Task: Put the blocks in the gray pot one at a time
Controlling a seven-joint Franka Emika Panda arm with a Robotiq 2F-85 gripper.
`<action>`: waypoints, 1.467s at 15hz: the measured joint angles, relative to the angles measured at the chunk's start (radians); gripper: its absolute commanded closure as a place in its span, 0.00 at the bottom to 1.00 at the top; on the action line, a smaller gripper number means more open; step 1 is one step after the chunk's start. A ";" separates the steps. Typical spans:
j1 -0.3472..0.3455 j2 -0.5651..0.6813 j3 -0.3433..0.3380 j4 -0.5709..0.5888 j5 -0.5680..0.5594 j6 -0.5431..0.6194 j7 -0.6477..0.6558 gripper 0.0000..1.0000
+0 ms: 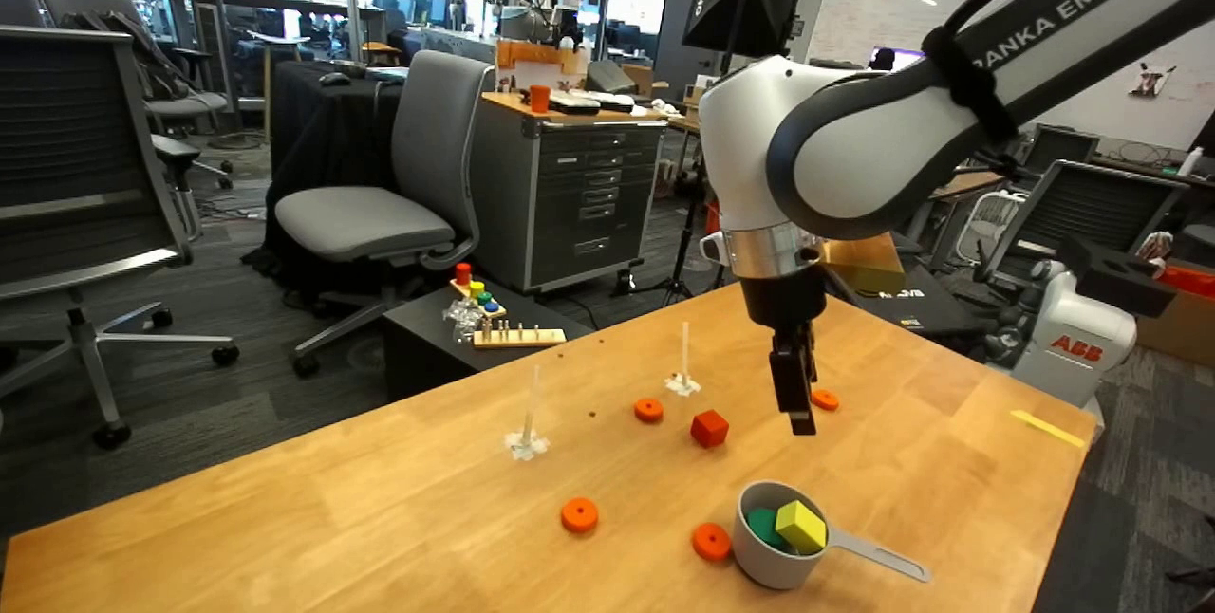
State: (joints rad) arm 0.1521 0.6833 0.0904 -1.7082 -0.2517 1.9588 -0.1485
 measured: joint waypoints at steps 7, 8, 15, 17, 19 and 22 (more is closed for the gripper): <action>0.006 0.068 0.003 0.053 0.136 0.059 0.147 0.00; 0.009 0.095 0.004 0.080 0.162 0.075 0.182 0.00; 0.024 0.247 -0.010 0.269 0.268 0.181 0.434 0.00; 0.030 0.260 -0.034 0.307 0.269 0.198 0.508 0.00; 0.035 0.263 -0.064 0.330 0.269 0.198 0.571 0.00; 0.037 0.263 -0.102 0.342 0.269 0.197 0.641 0.00</action>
State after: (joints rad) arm 0.1889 0.9464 -0.0113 -1.3658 0.0176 2.1558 0.4923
